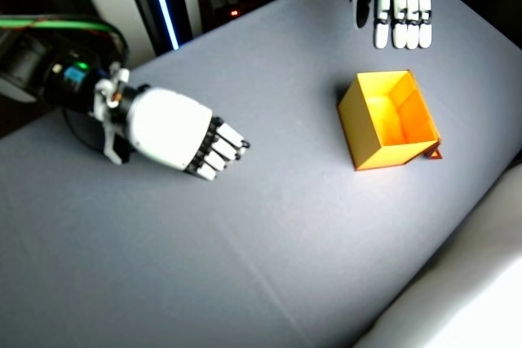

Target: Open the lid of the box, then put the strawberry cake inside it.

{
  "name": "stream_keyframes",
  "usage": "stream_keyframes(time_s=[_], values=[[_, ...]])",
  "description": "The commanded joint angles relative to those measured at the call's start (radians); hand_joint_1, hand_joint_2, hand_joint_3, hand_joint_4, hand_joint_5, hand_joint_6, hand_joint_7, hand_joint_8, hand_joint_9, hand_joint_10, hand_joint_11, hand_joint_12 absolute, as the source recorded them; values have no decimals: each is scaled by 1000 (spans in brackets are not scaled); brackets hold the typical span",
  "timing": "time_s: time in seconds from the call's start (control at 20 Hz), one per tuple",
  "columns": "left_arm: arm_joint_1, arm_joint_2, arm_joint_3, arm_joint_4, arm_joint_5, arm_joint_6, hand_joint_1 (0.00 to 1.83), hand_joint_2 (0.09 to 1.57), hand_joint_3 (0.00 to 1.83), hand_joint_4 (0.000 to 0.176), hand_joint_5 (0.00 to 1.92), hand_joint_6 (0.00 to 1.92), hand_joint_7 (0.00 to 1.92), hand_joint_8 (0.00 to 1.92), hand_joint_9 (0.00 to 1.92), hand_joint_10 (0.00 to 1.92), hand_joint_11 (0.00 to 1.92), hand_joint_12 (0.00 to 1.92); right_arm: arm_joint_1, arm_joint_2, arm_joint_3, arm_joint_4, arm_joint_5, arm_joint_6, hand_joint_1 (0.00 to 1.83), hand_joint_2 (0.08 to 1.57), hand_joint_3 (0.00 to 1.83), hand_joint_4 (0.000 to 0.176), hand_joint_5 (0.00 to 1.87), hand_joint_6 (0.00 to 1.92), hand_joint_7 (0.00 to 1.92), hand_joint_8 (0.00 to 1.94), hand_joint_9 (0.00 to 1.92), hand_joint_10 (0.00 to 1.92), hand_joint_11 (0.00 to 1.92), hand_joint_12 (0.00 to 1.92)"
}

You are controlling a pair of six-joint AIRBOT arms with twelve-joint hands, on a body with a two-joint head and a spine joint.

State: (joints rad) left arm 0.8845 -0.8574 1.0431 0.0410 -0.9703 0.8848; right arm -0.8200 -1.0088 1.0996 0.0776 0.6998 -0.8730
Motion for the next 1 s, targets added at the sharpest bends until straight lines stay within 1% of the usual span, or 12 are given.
stream_keyframes(time_s=[0.0, 0.15, 0.2, 0.3, 0.4, 0.55, 0.6, 0.65, 0.7, 0.8, 0.9, 0.95], values=[[-3, 12, -6, -19, -128, -2, 693, 1430, 18, 45, 25, 2, 0, 0, 0, 0, 0, 0, 19, 12, 3, -19, 133, 26, 1179, 1291, 0, 0, 647, 1458, 684, 1573, 1058, 1921, 1156, 1921], [12, 16, -11, -24, -121, -2, 686, 1443, 16, 58, 5, 0, 0, 0, 0, 0, 0, 0, 67, 18, -1, -82, 158, 57, 1169, 1316, 2, 0, 629, 1255, 667, 1798, 773, 1921, 772, 1921], [21, 16, -14, -28, -124, -2, 659, 1457, 19, 48, 7, 1, 0, 0, 0, 0, 0, 0, 89, 18, -1, -100, 158, 58, 1194, 1273, 0, 0, 667, 1259, 778, 1590, 698, 1678, 365, 1853], [46, 19, -23, -36, -136, -2, 584, 1491, 23, 38, 0, 0, 0, 0, 0, 0, 0, 0, 134, 18, 4, -128, 158, 58, 1199, 1271, 0, 0, 671, 1200, 767, 1631, 776, 1760, 701, 1918], [74, 25, -34, -40, -151, -8, 764, 1442, 0, 26, 14, 5, 0, 0, 0, 0, 0, 0, 178, 13, 14, -148, 157, 58, 1212, 1245, 0, 0, 707, 1163, 815, 1562, 892, 1704, 899, 1919], [111, 36, -54, -43, -173, -15, 862, 1402, 0, 21, 42, 12, 0, 0, 0, 0, 0, 0, 242, -18, 43, -171, 145, 58, 1215, 1244, 0, 0, 678, 1220, 840, 1507, 862, 1607, 819, 1863], [127, 40, -60, -42, -178, -19, 835, 1401, 0, 5, 80, 23, 0, 0, 0, 0, 0, 0, 262, -32, 54, -178, 137, 58, 1178, 1277, 4, 0, 614, 1364, 784, 1542, 750, 1591, 714, 1860], [144, 45, -66, -43, -184, -23, 829, 1408, 0, 34, 74, 19, 0, 0, 0, 0, 0, 0, 280, -46, 67, -182, 131, 58, 1176, 1280, 1, 0, 604, 1382, 783, 1532, 735, 1563, 691, 1839], [159, 53, -72, -43, -188, -30, 829, 1408, 0, 34, 74, 19, 0, 0, 0, 0, 0, 0, 298, -58, 77, -186, 126, 58, 1176, 1280, 1, 0, 604, 1382, 783, 1532, 735, 1563, 691, 1839], [166, 60, -77, -44, -198, -34, 808, 1421, 0, 77, 60, 11, 0, 0, 0, 0, 0, 0, 336, -79, 99, -193, 107, 58, 1161, 1275, 0, 0, 630, 1378, 777, 1494, 712, 1436, 623, 1778], [167, 60, -77, -44, -205, -34, 824, 1417, 0, 90, 66, 10, 0, 0, 0, 0, 0, 0, 372, -108, 127, -201, 87, 58, 1308, 1293, 2, 0, 572, 1473, 651, 1470, 644, 1678, 455, 1815], [168, 57, -76, -44, -206, -34, 851, 1408, 0, 89, 76, 12, 0, 0, 0, 0, 0, 0, 398, -128, 145, -207, 73, 58, 1148, 1312, 0, 0, 578, 1500, 680, 1527, 614, 1357, 459, 1759]])
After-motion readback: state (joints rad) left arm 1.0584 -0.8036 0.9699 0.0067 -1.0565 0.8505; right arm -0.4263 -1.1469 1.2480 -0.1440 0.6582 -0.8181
